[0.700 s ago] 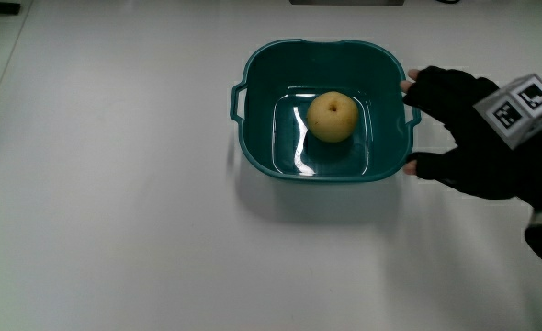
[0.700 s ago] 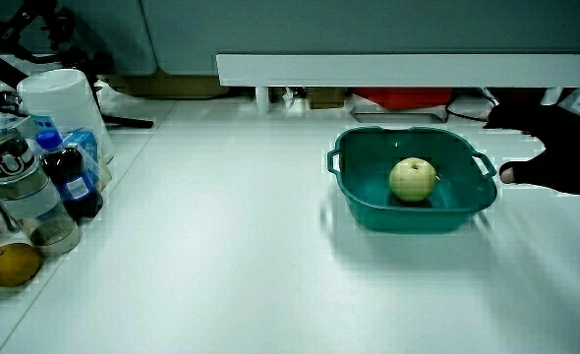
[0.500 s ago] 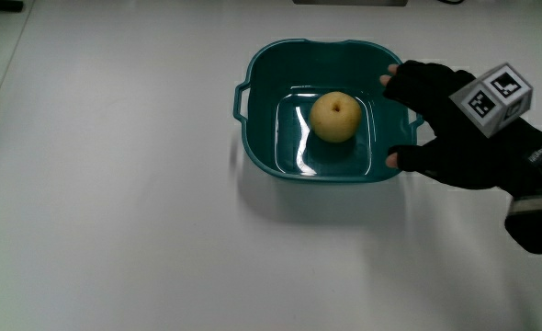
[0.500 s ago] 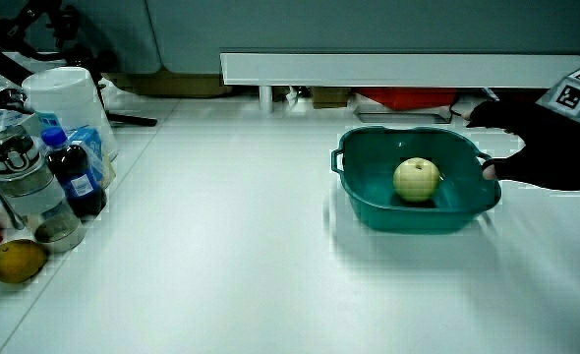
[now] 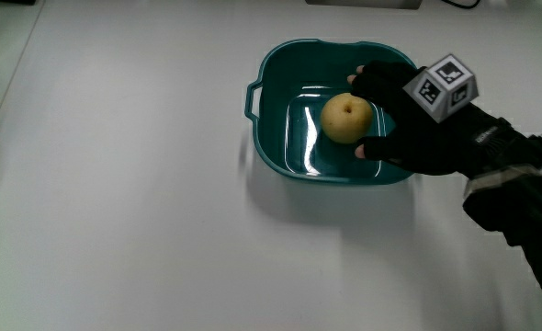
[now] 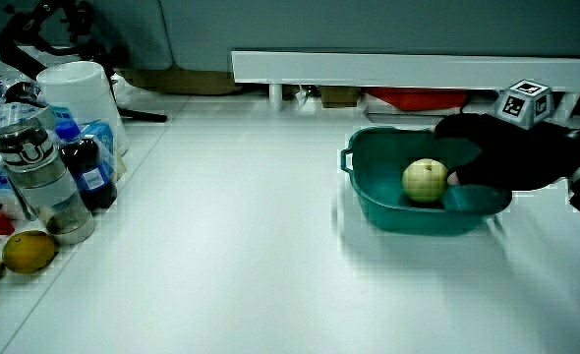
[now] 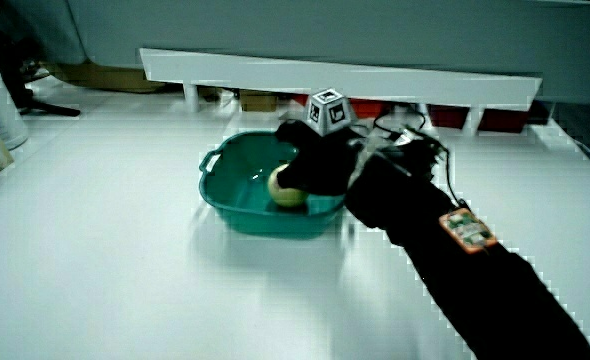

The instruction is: Pick pear from plate

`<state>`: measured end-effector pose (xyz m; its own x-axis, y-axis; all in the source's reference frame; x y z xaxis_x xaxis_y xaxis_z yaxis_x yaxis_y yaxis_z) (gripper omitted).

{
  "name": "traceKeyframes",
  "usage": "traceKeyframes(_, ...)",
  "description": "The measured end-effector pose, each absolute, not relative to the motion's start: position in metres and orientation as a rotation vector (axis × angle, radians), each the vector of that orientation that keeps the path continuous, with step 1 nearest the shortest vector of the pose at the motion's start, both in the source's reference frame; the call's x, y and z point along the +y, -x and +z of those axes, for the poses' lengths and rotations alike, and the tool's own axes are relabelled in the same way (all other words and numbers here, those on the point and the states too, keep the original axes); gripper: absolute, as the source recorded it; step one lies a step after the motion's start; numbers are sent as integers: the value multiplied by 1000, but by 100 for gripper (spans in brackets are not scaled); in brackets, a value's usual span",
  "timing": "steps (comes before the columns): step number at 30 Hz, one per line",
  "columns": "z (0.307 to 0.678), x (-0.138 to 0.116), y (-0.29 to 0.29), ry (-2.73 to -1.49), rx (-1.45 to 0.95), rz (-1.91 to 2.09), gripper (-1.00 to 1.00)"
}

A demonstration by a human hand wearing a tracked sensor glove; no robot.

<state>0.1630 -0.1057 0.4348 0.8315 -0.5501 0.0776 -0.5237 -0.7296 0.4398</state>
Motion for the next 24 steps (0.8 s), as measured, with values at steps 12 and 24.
traceKeyframes(12,457,-114,-143,-2505,-764,-216,0)
traceKeyframes(24,480,-117,-138,-2457,-720,-264,0)
